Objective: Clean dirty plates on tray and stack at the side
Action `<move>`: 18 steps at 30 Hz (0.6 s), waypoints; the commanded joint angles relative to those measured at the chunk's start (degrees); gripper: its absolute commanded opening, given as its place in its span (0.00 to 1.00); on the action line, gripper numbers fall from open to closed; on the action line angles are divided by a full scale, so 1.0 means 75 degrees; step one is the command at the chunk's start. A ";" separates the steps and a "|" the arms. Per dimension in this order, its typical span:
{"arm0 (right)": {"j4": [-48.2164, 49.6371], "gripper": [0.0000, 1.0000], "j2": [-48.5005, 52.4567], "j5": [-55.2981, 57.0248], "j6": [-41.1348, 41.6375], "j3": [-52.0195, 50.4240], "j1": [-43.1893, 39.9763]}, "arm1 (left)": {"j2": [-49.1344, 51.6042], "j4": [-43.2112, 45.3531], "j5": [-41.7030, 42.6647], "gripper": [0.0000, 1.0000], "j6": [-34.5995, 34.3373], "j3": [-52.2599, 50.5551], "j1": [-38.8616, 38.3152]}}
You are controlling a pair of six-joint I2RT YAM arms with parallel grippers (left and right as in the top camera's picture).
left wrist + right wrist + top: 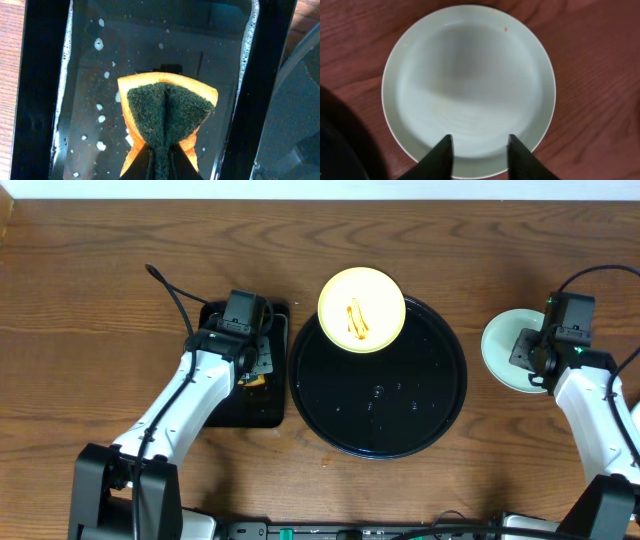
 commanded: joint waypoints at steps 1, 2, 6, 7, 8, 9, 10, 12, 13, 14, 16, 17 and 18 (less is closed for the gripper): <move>-0.0184 0.40 -0.0058 -0.0017 0.0096 0.0012 0.0000 | 0.0064 -0.0003 -0.0009 0.09 -0.0079 -0.0047 0.0035; -0.0256 0.40 -0.0061 -0.0020 0.0099 0.0012 0.0003 | 0.0064 -0.0003 -0.0009 0.09 -0.0079 -0.0047 0.0035; -0.0530 0.42 -0.0064 0.0213 0.0490 0.0012 -0.0239 | 0.0064 -0.0003 -0.0009 0.09 -0.0079 -0.0047 0.0035; -0.0621 0.44 -0.0064 0.0289 0.0694 0.0012 -0.0388 | 0.0064 -0.0003 -0.0009 0.09 -0.0079 -0.0047 0.0035; -0.0697 0.46 -0.0064 0.0297 0.0848 0.0012 -0.0571 | 0.0064 -0.0003 -0.0009 0.09 -0.0079 -0.0047 0.0035; -0.0752 0.47 -0.0064 0.0271 0.0965 0.0012 -0.0787 | 0.0064 -0.0003 -0.0009 0.09 -0.0079 -0.0047 0.0035; -0.0784 0.48 -0.0064 0.0216 0.1032 0.0012 -0.1017 | 0.0064 -0.0003 -0.0009 0.09 -0.0079 -0.0047 0.0035; -0.0831 0.48 -0.0064 0.0175 0.1049 0.0012 -0.1518 | 0.0064 -0.0003 -0.0009 0.09 -0.0079 -0.0047 0.0035; -0.0828 0.48 -0.0064 0.0178 0.1049 0.0012 -0.1769 | 0.0064 -0.0003 -0.0009 0.09 -0.0079 -0.0047 0.0035; -0.0819 0.48 -0.0064 0.0178 0.1049 0.0012 -0.2008 | 0.0064 -0.0003 -0.0009 0.09 -0.0079 -0.0047 0.0035; -0.0743 0.48 -0.0061 0.0181 0.1058 0.0012 -0.2454 | 0.0064 0.0000 -0.0009 0.09 -0.0079 -0.0047 0.0035; -0.0664 0.49 -0.0061 0.0181 0.1067 0.0012 -0.2661 | 0.0064 0.0000 -0.0009 0.09 -0.0079 -0.0047 0.0035; -0.0568 0.50 -0.0061 0.0184 0.1064 0.0012 -0.2850 | 0.0064 0.0000 -0.0009 0.09 -0.0079 -0.0047 0.0035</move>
